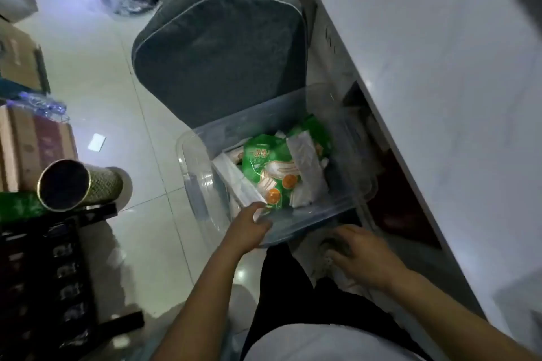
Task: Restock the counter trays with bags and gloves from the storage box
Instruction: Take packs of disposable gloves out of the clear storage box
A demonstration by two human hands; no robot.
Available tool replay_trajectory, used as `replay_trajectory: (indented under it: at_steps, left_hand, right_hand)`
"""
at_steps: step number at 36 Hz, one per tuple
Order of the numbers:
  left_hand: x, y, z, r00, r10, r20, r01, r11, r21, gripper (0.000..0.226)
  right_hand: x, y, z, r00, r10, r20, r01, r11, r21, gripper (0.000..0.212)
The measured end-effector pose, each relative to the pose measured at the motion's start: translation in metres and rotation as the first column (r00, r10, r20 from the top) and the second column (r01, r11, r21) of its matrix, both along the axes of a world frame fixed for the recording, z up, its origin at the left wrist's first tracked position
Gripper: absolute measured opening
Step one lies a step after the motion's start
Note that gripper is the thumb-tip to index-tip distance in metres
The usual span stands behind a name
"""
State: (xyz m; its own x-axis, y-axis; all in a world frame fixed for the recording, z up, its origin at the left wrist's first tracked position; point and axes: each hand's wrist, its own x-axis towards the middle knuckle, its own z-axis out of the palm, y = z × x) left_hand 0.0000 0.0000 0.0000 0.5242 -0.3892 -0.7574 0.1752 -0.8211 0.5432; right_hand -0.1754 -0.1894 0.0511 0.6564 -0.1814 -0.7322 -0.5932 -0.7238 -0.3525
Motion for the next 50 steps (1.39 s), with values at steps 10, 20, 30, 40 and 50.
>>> replay_trajectory:
  at_steps: [10, 20, 30, 40, 50]
  left_hand:
    - [0.093, -0.070, -0.128, 0.999, -0.032, 0.005, 0.031, 0.985, 0.171, 0.060]
    - [0.122, -0.132, -0.190, 0.983, -0.173, 0.057, 0.160, 0.970, 0.181, 0.045]
    - [0.120, -0.116, -0.178, 0.999, -0.011, -0.030, 0.013, 0.997, 0.072, 0.049]
    - [0.085, -0.058, -0.078, 0.955, 0.295, -0.010, -0.295, 0.951, -0.088, 0.027]
    - [0.019, -0.022, 0.059, 0.788, 0.429, -0.442, -0.567, 0.784, -0.251, 0.026]
  right_hand:
    - [0.053, -0.001, -0.063, 0.989, -0.118, -0.084, 0.099, 0.974, -0.206, 0.063]
    - [0.020, 0.005, -0.092, 0.965, -0.230, -0.125, 0.213, 0.967, -0.138, 0.065]
    - [0.028, 0.010, -0.090, 0.943, -0.333, -0.018, 0.326, 0.933, -0.152, 0.055]
    - [0.032, 0.003, -0.042, 0.881, -0.473, 0.016, 0.473, 0.881, 0.013, 0.061]
    - [0.059, -0.032, 0.014, 0.394, -0.881, -0.262, 0.817, 0.205, 0.539, 0.048]
